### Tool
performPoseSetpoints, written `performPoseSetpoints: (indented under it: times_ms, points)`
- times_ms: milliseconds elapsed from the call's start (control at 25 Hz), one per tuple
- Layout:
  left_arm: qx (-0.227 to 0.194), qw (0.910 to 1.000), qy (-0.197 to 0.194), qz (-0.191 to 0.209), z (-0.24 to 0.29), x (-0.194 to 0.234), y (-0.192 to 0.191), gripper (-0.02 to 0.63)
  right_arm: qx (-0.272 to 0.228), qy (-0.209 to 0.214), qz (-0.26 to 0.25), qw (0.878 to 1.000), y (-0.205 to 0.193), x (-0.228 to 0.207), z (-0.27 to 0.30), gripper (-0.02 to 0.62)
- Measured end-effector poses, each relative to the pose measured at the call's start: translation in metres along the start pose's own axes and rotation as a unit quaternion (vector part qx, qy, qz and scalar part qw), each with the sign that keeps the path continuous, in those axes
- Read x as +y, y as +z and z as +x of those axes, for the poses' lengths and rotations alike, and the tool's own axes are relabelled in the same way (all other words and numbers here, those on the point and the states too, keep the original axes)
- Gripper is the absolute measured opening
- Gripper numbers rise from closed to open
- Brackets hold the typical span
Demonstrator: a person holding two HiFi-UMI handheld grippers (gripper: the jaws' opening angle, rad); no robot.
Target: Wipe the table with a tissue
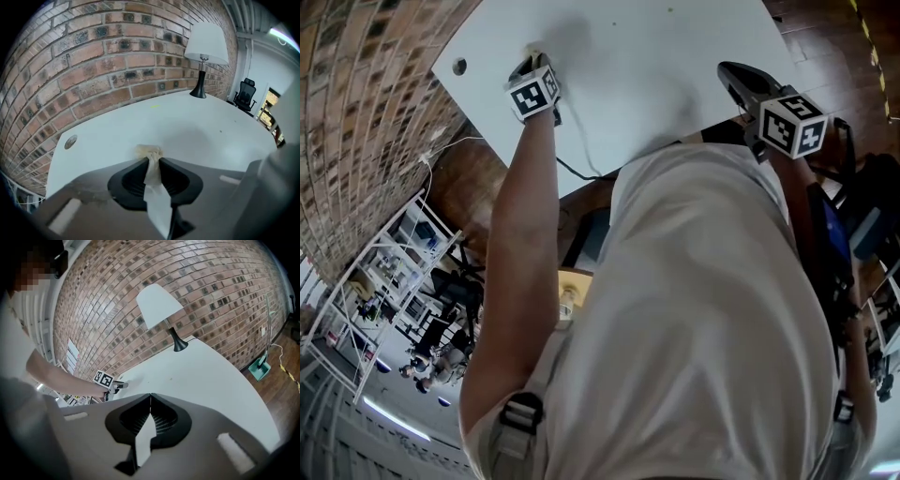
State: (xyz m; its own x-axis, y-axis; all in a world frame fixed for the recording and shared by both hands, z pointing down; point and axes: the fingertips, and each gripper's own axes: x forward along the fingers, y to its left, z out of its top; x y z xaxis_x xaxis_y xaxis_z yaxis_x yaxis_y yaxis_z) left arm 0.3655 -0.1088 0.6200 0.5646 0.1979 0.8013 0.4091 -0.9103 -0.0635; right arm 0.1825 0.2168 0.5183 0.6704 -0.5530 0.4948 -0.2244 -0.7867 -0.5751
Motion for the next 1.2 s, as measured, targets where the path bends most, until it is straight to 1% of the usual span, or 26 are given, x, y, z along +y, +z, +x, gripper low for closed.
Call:
performPoseSetpoints:
  times_ms: [120, 400, 520, 600, 680, 800, 880, 920, 960, 1000, 1080, 1200]
  points:
    - [-0.002, 0.9998, -0.012, 0.015, -0.001, -0.011, 0.000, 0.058, -0.004, 0.001, 0.000, 1.000, 0.002, 0.001, -0.001, 0.009]
    - [0.002, 0.9993, -0.029, 0.025, -0.004, -0.044, -0.002, 0.058, -0.005, 0.002, 0.002, 1.000, 0.000, -0.003, -0.005, 0.009]
    - [0.007, 0.9990, -0.044, 0.009, -0.005, -0.059, -0.004, 0.058, -0.007, 0.006, 0.001, 1.000, 0.001, -0.005, -0.005, 0.009]
    - [0.011, 0.9979, -0.063, -0.011, -0.007, -0.070, -0.006, 0.064, -0.007, 0.010, 0.000, 1.000, 0.002, -0.005, -0.006, 0.009]
    - [0.014, 0.9939, -0.101, -0.042, -0.004, -0.082, -0.010, 0.067, -0.005, 0.015, 0.000, 1.000, 0.003, -0.006, -0.005, 0.009]
    - [0.028, 0.9811, -0.173, -0.081, -0.013, -0.108, -0.012, 0.067, -0.004, 0.021, -0.001, 1.000, 0.005, -0.005, -0.002, 0.009]
    - [0.029, 0.9693, -0.227, -0.091, -0.023, -0.132, -0.012, 0.069, -0.004, 0.026, -0.001, 1.000, 0.008, -0.004, -0.001, 0.009]
    - [0.024, 0.9647, -0.246, -0.091, -0.028, -0.143, -0.012, 0.069, -0.004, 0.029, -0.001, 1.000, 0.010, -0.004, 0.001, 0.009]
    - [0.017, 0.9619, -0.258, -0.088, -0.032, -0.152, -0.012, 0.069, -0.004, 0.031, -0.001, 1.000, 0.012, -0.004, 0.002, 0.009]
    - [0.010, 0.9607, -0.264, -0.087, -0.035, -0.158, -0.012, 0.071, -0.004, 0.033, -0.001, 0.999, 0.013, -0.004, 0.004, 0.009]
    - [-0.002, 0.9607, -0.262, -0.092, -0.038, -0.165, -0.011, 0.071, -0.002, 0.037, -0.001, 0.999, 0.017, -0.005, 0.006, 0.009]
    - [-0.023, 0.9643, -0.241, -0.108, -0.041, -0.163, -0.004, 0.072, 0.001, 0.044, -0.003, 0.999, 0.022, -0.007, 0.006, 0.009]
